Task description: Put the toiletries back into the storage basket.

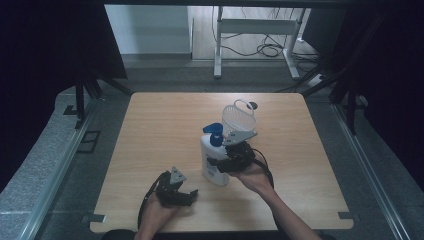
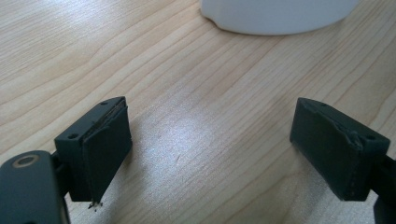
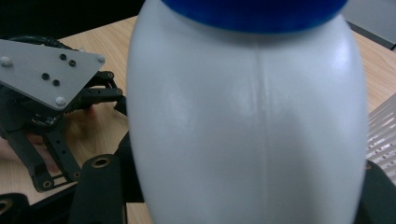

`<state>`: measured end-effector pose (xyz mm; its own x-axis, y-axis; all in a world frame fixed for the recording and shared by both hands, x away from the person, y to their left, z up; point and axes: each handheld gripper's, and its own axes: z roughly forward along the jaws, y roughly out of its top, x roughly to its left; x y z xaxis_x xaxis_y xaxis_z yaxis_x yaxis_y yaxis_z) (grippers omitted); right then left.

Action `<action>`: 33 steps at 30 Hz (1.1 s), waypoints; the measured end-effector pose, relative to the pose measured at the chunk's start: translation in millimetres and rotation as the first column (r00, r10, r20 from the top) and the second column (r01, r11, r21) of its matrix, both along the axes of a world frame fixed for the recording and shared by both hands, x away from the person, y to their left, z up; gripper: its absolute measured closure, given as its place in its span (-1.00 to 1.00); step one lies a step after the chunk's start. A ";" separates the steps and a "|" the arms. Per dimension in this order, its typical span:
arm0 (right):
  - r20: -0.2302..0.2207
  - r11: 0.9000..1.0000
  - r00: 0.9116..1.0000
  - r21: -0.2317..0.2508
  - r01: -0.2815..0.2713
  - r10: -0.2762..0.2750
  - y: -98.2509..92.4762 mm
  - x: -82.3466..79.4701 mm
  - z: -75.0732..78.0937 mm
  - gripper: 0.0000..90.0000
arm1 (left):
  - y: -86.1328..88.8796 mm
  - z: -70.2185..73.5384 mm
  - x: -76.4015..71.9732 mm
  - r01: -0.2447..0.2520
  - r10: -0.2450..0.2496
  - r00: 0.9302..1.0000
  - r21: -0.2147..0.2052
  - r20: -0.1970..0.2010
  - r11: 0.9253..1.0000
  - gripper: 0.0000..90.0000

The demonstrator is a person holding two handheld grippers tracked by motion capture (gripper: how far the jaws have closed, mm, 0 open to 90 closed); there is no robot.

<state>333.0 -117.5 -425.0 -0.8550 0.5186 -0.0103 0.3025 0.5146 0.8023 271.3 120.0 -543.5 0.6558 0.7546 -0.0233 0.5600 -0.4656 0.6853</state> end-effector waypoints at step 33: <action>0.048 0.998 0.998 0.030 -0.050 0.048 -25.4 47.6 75.6 -0.17 | -0.1 -0.1 0.0 0.000 0.000 1.000 -0.004 -0.003 1.000 -0.73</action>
<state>380.6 -142.9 -349.5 -0.8783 0.4768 -0.0355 0.2392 0.5024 0.8309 271.2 119.9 -543.6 0.6555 0.7546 -0.0281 0.5621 -0.4628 0.6855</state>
